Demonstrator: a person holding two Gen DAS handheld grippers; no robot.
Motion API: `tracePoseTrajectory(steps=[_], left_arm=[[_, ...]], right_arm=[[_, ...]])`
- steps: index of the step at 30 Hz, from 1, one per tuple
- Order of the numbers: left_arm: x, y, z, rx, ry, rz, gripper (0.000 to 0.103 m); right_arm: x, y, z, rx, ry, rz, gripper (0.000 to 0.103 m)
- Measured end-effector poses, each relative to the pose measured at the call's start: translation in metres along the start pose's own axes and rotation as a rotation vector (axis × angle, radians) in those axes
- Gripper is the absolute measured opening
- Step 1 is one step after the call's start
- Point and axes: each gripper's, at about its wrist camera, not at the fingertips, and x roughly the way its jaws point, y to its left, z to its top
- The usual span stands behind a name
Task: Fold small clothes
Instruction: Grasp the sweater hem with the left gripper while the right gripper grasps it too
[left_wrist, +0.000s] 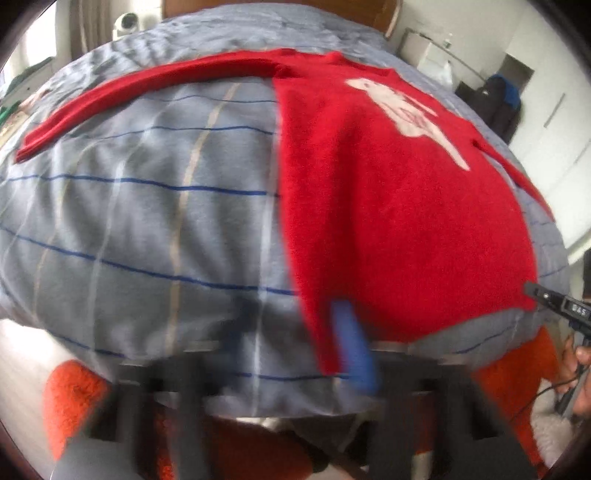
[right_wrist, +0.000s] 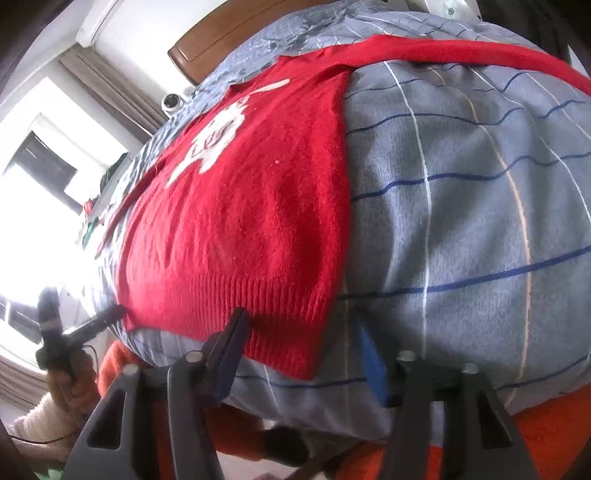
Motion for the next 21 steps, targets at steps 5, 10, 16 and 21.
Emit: tracePoseTrajectory(steps=[5,10,16,21], left_arm=[[-0.013,-0.014,-0.014,0.024,-0.001,-0.03,0.001],[-0.001,-0.009,-0.025,0.048,0.033,0.026,0.0],[0.008,-0.021,-0.022,0.09,0.026,0.087,0.005],[-0.023,-0.011,-0.03,0.036,-0.026,0.048,0.06]], right_arm=[[-0.015,0.01,0.0,-0.045,0.008,-0.051,0.004],[-0.023,0.007,-0.011,-0.049,0.014,-0.103,0.004],[0.004,-0.002,-0.01,-0.026,0.029,-0.138,0.004],[-0.015,-0.005,-0.015,-0.016,0.005,-0.121,0.052]])
